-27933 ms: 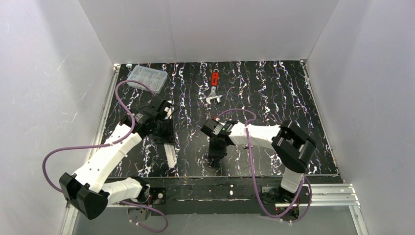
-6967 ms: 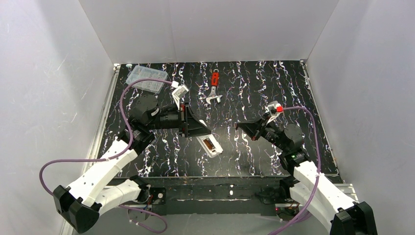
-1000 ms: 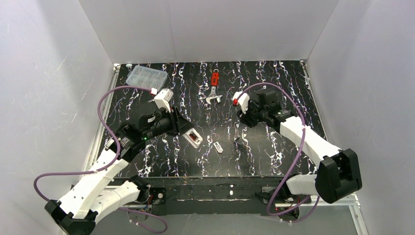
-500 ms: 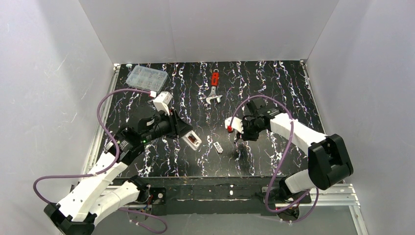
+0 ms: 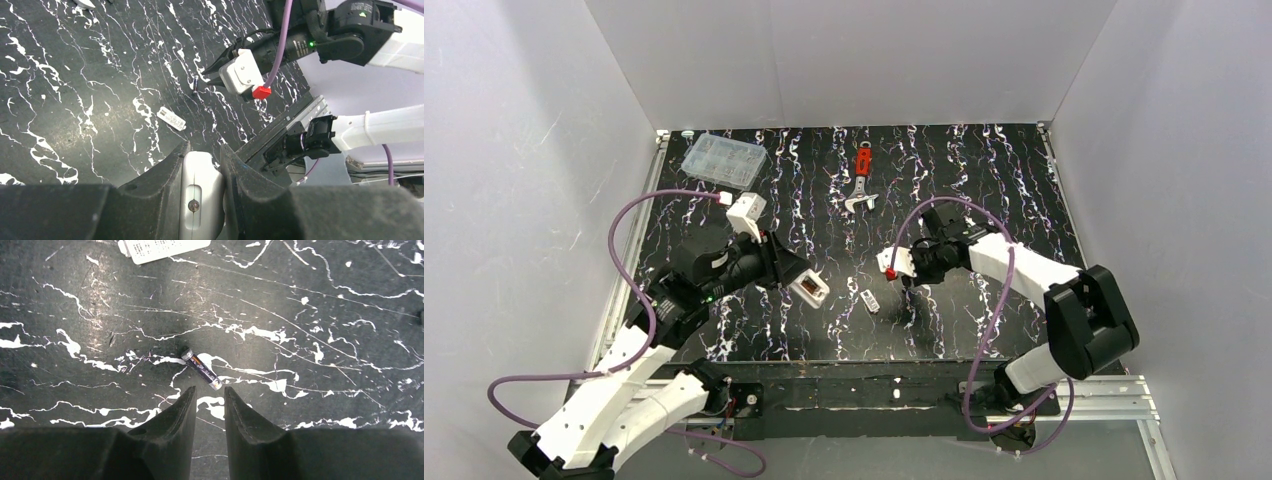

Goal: Load the batteries into the remote control
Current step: Pick up the battery from the center of the board.

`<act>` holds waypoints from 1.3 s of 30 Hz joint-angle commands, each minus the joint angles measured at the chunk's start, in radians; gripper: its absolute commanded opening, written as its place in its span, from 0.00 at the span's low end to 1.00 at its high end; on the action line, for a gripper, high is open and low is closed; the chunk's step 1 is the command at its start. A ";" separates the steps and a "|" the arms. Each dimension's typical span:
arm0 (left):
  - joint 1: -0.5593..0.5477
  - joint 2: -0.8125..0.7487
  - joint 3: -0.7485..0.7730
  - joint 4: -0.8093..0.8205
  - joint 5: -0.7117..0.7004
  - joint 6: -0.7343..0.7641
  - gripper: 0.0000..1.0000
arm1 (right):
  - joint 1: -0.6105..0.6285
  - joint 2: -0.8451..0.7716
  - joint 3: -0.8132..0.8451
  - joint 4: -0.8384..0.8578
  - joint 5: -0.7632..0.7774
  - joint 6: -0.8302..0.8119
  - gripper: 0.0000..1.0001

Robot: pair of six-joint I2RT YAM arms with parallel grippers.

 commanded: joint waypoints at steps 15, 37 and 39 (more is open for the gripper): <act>0.001 -0.063 0.007 -0.059 0.007 0.091 0.00 | 0.020 0.100 0.055 -0.029 0.005 -0.128 0.45; 0.002 -0.100 0.005 -0.094 -0.034 0.103 0.00 | 0.032 0.189 0.137 -0.124 0.004 -0.137 0.45; 0.001 -0.102 0.004 -0.096 -0.039 0.104 0.00 | 0.031 0.195 0.140 -0.127 0.006 -0.136 0.45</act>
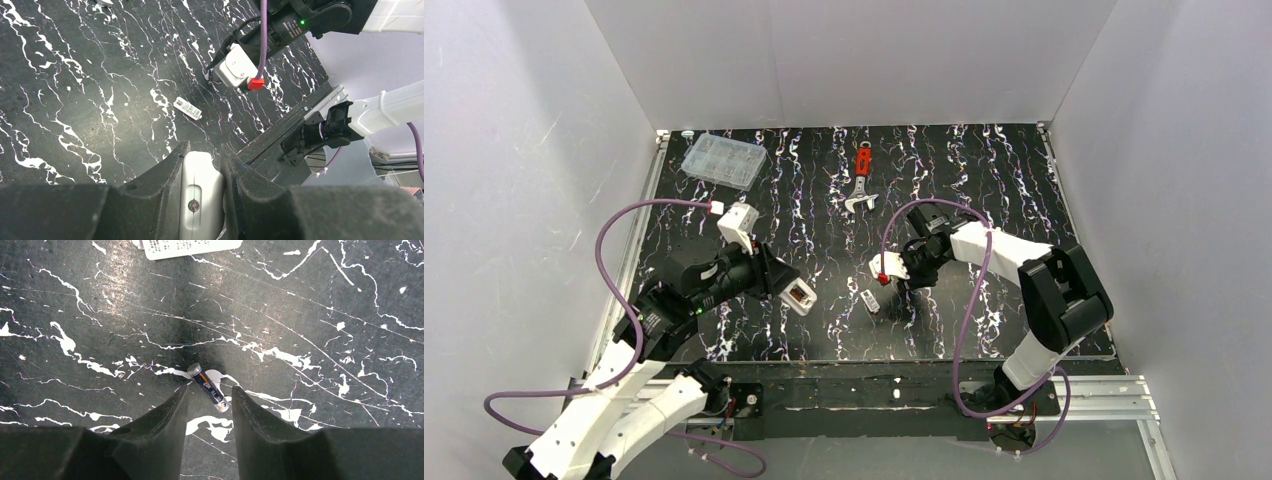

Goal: Load the batteries into the remote control
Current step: Pick up the battery from the center of the board.

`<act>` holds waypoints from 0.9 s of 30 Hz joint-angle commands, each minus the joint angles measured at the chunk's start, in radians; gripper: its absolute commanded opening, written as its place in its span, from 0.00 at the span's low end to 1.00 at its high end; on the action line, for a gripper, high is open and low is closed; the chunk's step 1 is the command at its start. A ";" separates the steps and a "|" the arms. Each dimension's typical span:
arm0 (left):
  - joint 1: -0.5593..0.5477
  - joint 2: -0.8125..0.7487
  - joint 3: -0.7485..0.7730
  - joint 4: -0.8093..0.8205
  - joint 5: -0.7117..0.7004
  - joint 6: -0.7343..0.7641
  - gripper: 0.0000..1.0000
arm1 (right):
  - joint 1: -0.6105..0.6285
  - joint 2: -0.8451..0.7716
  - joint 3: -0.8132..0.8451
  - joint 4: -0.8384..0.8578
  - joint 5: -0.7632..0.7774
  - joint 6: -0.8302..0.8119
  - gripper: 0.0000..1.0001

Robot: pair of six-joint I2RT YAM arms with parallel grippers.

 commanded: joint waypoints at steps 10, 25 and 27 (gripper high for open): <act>0.002 -0.035 0.010 -0.012 -0.041 0.026 0.00 | 0.009 0.044 0.053 -0.050 0.031 0.021 0.45; 0.001 -0.060 0.014 -0.039 -0.075 0.040 0.00 | 0.016 0.101 0.096 -0.103 0.039 0.069 0.32; 0.001 -0.062 0.015 -0.042 -0.075 0.039 0.00 | 0.016 0.105 0.098 -0.115 0.039 0.076 0.31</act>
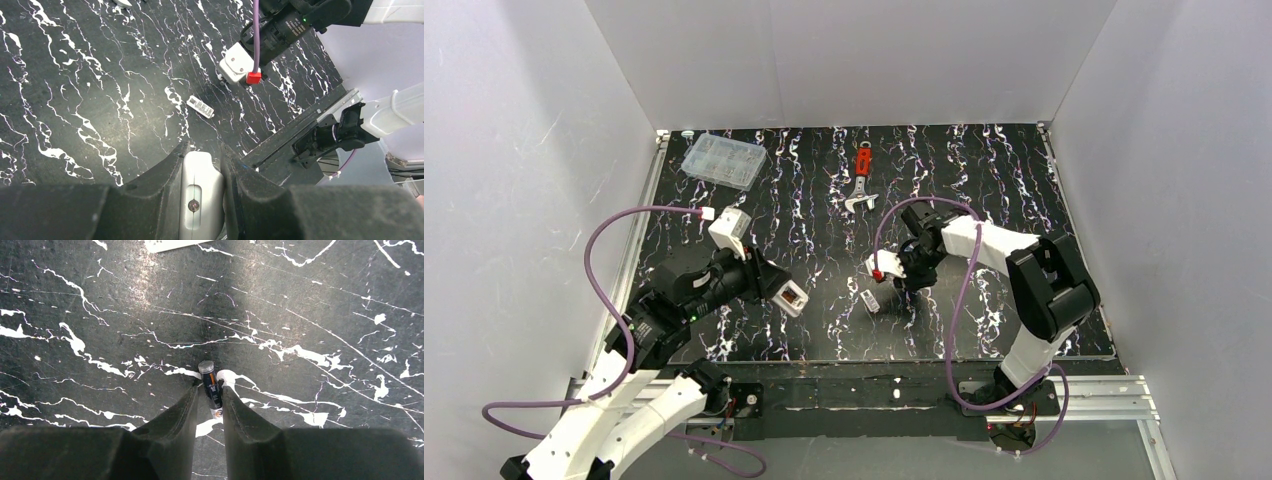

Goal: Load the batteries into the remote control
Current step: Pick up the battery from the center of the board.

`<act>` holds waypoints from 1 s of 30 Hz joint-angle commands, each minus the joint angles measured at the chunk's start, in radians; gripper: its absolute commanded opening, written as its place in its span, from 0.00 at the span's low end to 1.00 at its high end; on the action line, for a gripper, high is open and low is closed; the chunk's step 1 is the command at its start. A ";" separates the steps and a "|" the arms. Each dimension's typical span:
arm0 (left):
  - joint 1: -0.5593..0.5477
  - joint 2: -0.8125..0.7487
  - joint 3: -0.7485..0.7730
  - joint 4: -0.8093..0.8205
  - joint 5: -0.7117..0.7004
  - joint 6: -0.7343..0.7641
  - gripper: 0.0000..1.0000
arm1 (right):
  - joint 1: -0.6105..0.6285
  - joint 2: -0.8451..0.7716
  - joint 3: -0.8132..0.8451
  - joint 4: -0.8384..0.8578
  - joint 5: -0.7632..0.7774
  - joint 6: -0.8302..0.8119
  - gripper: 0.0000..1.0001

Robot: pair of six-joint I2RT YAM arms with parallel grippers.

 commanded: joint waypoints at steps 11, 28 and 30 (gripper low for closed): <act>0.001 -0.012 0.027 0.000 -0.016 0.017 0.01 | 0.004 0.028 0.066 -0.082 -0.043 0.054 0.03; 0.001 -0.017 0.019 0.011 -0.036 0.005 0.01 | 0.012 -0.266 -0.052 0.230 -0.157 0.556 0.01; 0.001 -0.011 0.012 0.024 -0.035 -0.004 0.01 | 0.021 -0.308 -0.064 0.251 -0.150 0.644 0.01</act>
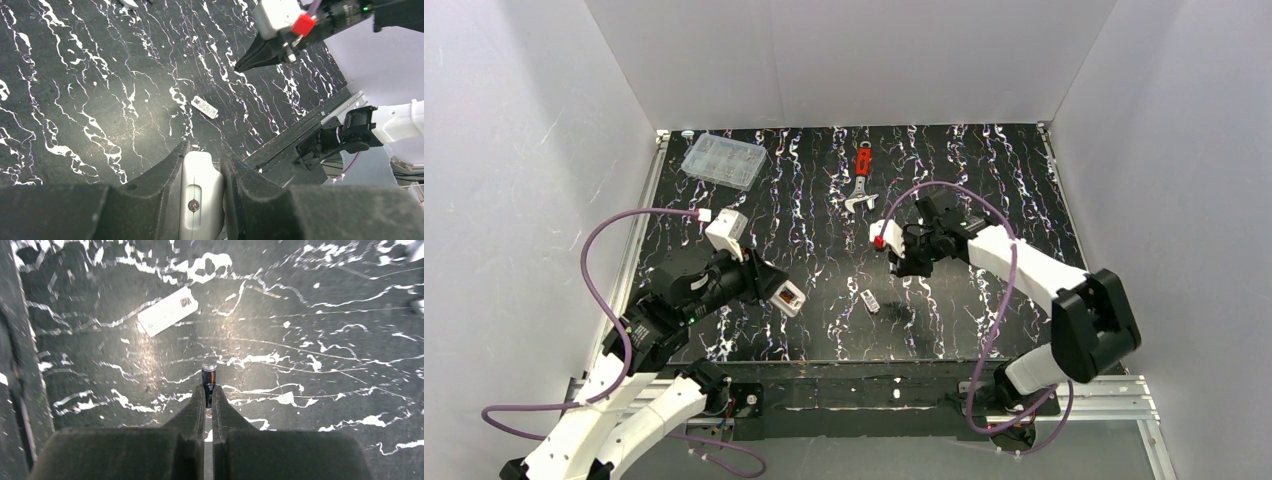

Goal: Load the batteries into the remote control
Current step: Pick up the battery from the center of the board.

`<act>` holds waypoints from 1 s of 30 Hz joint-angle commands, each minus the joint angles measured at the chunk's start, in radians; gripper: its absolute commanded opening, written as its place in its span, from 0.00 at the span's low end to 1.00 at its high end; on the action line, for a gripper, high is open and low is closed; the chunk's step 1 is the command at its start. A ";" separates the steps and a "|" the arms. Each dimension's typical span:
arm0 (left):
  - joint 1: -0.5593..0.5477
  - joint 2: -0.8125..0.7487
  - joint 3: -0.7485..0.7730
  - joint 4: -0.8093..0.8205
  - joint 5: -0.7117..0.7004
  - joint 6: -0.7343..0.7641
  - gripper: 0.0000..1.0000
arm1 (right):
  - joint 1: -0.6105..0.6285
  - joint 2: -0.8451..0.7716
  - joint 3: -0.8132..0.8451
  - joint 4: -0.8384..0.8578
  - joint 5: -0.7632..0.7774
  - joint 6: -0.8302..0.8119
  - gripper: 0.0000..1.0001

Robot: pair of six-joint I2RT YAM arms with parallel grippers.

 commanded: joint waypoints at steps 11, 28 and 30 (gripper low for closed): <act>0.001 -0.002 -0.094 0.184 -0.087 -0.113 0.00 | 0.103 -0.148 0.152 -0.019 0.190 0.915 0.01; 0.001 0.145 -0.163 0.446 -0.066 -0.397 0.00 | 0.286 -0.331 0.263 -0.152 0.346 1.235 0.01; 0.001 0.157 -0.184 0.493 -0.072 -0.437 0.00 | 0.304 -0.326 0.313 -0.178 0.332 1.199 0.01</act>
